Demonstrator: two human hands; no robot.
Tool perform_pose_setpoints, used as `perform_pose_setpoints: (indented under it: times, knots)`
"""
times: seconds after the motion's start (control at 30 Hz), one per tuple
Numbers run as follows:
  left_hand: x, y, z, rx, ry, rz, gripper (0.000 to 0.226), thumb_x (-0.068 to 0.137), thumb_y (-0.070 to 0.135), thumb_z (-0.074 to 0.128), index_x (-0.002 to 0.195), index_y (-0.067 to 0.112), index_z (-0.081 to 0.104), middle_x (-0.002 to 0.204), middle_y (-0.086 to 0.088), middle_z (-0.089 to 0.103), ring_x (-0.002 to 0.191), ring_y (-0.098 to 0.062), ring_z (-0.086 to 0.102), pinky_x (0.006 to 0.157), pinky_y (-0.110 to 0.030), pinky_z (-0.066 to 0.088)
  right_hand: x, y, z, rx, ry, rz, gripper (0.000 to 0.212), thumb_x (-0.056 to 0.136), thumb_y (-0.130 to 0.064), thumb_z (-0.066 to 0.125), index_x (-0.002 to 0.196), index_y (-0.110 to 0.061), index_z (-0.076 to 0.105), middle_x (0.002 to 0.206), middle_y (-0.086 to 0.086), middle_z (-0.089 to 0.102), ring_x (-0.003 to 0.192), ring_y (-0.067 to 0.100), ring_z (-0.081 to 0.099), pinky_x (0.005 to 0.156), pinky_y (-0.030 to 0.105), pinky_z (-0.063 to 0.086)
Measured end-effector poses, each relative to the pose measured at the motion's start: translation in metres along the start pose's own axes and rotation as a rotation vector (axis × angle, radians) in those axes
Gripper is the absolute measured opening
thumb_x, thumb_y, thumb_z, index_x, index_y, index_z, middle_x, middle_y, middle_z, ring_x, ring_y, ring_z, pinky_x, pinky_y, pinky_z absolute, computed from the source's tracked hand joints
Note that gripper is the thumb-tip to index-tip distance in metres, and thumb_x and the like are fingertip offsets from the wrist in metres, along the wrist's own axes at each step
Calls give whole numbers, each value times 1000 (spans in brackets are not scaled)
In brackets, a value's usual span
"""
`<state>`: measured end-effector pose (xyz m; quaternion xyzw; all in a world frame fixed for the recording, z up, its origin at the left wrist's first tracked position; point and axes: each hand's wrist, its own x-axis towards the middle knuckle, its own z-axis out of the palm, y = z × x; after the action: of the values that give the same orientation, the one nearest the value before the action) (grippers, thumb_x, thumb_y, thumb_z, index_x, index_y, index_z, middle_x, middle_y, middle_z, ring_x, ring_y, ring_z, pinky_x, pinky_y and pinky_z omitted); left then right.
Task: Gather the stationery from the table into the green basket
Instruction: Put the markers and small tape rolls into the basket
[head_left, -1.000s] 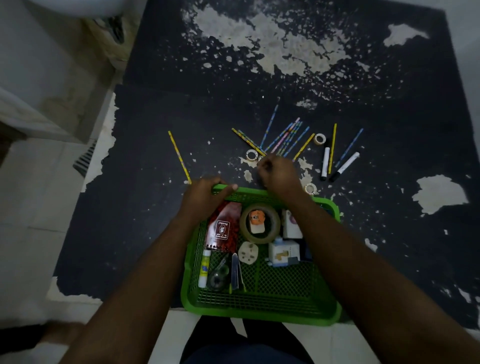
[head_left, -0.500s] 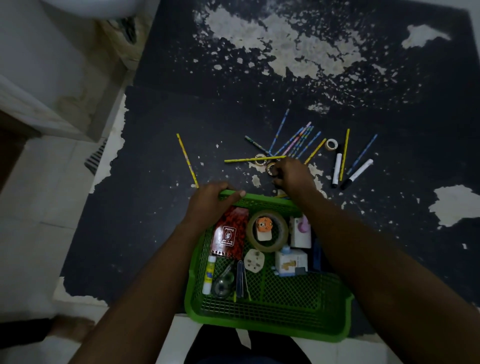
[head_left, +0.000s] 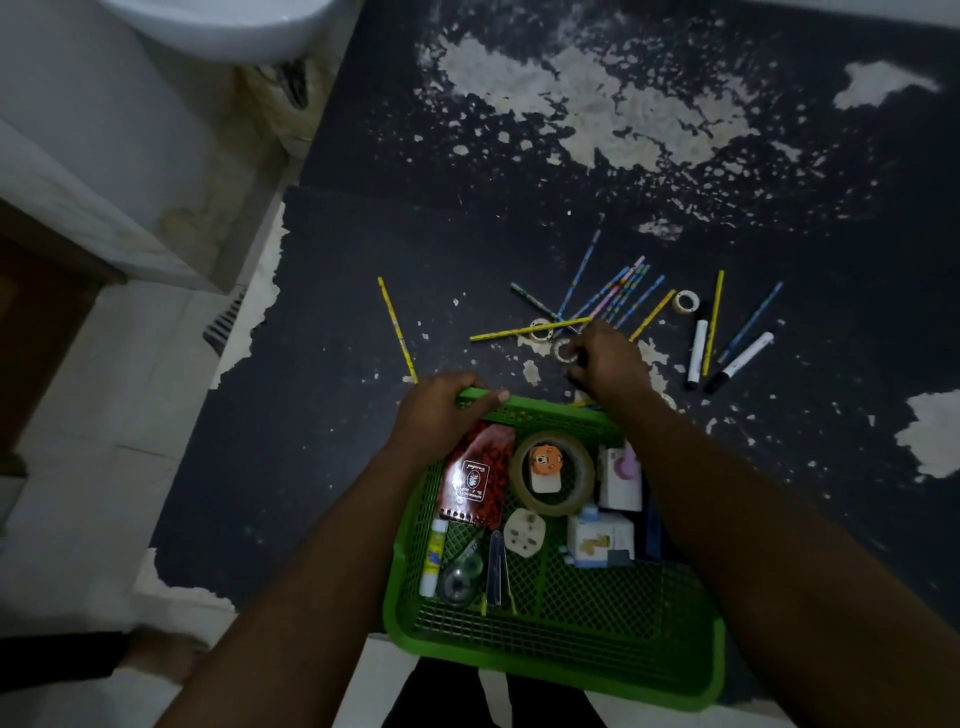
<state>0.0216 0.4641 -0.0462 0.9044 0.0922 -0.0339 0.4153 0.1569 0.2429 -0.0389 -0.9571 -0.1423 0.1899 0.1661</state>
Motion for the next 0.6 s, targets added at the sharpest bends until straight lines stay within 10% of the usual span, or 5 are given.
perform_pose_setpoints:
  times: [0.27, 0.5, 0.6]
  knots:
    - [-1, 0, -1, 12, 4, 2, 54, 82, 80, 52, 88, 30, 73, 77, 10, 70, 67, -5, 65, 63, -37, 55, -36, -7, -23, 457, 165, -131, 13, 84, -17, 76, 73, -19, 70, 70, -3, 62, 65, 11, 57, 60, 26, 44]
    - [-1, 2, -2, -17, 2, -2, 56, 79, 82, 52, 86, 31, 72, 75, 10, 69, 67, -3, 64, 63, -37, 55, -131, -25, -54, 706, -157, -98, 35, 77, -10, 82, 108, -11, 66, 101, 1, 72, 86, 9, 71, 74, 21, 58]
    - [-1, 1, -2, -31, -7, -1, 57, 79, 83, 51, 84, 31, 72, 73, 9, 69, 66, -4, 64, 63, -39, 55, -146, -24, -40, 372, -209, -154, 43, 80, -16, 81, 119, -20, 65, 115, 1, 66, 94, 10, 65, 80, 25, 55]
